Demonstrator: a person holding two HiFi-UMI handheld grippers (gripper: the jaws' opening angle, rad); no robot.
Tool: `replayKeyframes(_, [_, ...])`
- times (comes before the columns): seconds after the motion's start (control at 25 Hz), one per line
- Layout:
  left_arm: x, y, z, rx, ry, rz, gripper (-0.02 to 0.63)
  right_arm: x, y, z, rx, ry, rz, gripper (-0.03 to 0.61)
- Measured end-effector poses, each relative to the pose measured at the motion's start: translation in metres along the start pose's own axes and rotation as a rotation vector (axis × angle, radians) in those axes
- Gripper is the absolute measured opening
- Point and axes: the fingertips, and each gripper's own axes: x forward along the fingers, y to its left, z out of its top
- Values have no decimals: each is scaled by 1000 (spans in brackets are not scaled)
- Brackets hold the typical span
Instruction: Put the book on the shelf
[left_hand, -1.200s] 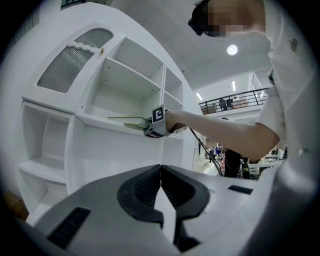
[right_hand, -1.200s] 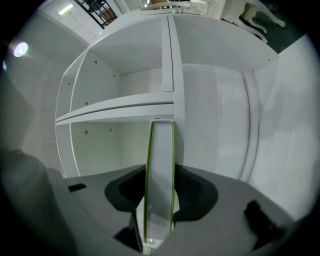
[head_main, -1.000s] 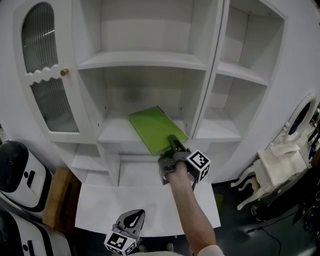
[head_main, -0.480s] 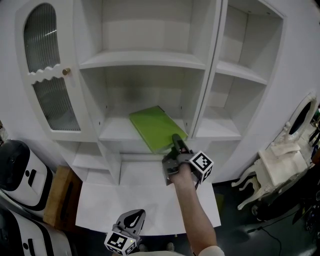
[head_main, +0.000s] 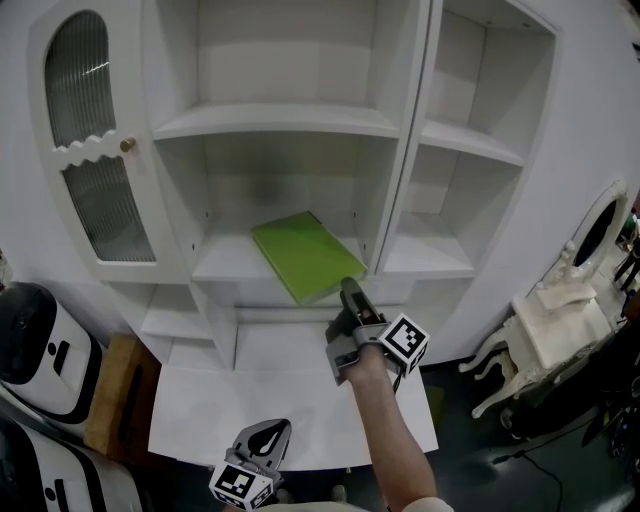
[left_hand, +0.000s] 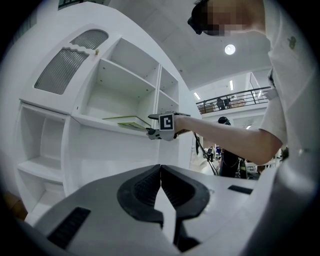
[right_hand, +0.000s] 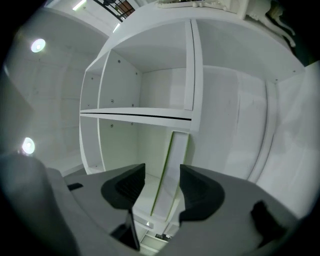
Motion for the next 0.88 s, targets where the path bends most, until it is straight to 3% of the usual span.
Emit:
replayKeyframes(0.16, [1, -5, 1, 7, -5, -7, 11, -5, 11, -7, -4, 31, 44, 184])
replayKeyframes(0.32, [-1, -5, -2, 16, -3, -1, 11, -13, 19, -9, -102, 53, 68, 87])
replayKeyframes(0.64, [-4, -6, 0, 7, -17, 10, 11, -21, 48, -14, -265, 57, 186, 20])
replayKeyframes(0.76, [-5, -7, -1, 7, -11, 9, 11, -24, 62, -20, -471, 71, 200, 15])
replayKeyframes(0.88, [-6, -5, -4, 13, 3, 10, 11, -28, 69, -32, -883, 103, 151, 14])
